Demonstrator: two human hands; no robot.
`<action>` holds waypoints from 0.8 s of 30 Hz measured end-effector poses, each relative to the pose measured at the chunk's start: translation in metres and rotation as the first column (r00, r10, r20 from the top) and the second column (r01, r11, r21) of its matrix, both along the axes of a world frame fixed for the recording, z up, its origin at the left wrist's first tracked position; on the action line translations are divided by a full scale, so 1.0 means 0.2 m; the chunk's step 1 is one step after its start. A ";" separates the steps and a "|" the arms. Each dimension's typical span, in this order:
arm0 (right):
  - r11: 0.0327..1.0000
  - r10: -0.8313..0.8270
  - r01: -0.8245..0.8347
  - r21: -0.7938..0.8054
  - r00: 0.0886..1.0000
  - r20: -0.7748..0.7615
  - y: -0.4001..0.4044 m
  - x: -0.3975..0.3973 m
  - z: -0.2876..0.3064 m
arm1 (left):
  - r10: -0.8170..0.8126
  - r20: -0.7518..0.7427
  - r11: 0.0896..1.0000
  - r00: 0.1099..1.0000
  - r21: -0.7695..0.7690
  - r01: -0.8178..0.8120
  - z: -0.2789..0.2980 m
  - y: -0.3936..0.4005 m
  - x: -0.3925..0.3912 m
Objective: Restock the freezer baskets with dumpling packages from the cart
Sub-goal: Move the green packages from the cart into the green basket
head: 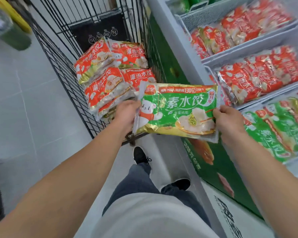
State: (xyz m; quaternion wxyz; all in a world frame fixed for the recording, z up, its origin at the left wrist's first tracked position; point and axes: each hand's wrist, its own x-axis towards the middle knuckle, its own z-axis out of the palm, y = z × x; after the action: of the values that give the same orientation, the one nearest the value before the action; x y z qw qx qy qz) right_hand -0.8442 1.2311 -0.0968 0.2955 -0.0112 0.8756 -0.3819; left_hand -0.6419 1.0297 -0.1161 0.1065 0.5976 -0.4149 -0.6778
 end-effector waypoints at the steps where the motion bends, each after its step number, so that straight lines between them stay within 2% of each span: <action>1: 0.999 -0.044 0.044 -0.027 0.999 0.000 0.12 -0.05 0.04 | -0.042 0.000 0.997 0.999 -0.057 0.042 0.05 0.06 -0.08; 8: 0.960 -0.254 0.250 -0.129 0.967 -0.018 0.86 -0.27 0.20 | -0.340 0.023 0.896 0.940 -0.296 0.331 0.24 0.55 -0.63; 15: 0.893 -0.438 0.436 -0.109 0.899 0.003 1.39 -0.43 0.22 | -0.569 0.186 0.671 0.801 -0.459 0.582 0.30 0.99 -1.16; 19: 0.868 -0.488 0.487 -0.097 0.873 0.013 1.56 -0.54 0.10 | -0.664 0.259 0.559 0.702 -0.452 0.695 0.25 1.12 -1.44; 24: 0.813 -0.577 0.577 -0.077 0.817 0.019 1.60 -0.70 0.06 | -0.730 0.247 0.544 0.638 -0.355 0.760 0.15 1.21 -1.78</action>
State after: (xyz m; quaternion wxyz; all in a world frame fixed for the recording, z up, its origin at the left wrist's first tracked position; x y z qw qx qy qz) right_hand -0.9849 1.5516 -0.0853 0.1629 0.2418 0.8228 -0.4878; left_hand -0.9988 1.2720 -0.0864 -0.0775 0.3489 -0.7699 -0.5287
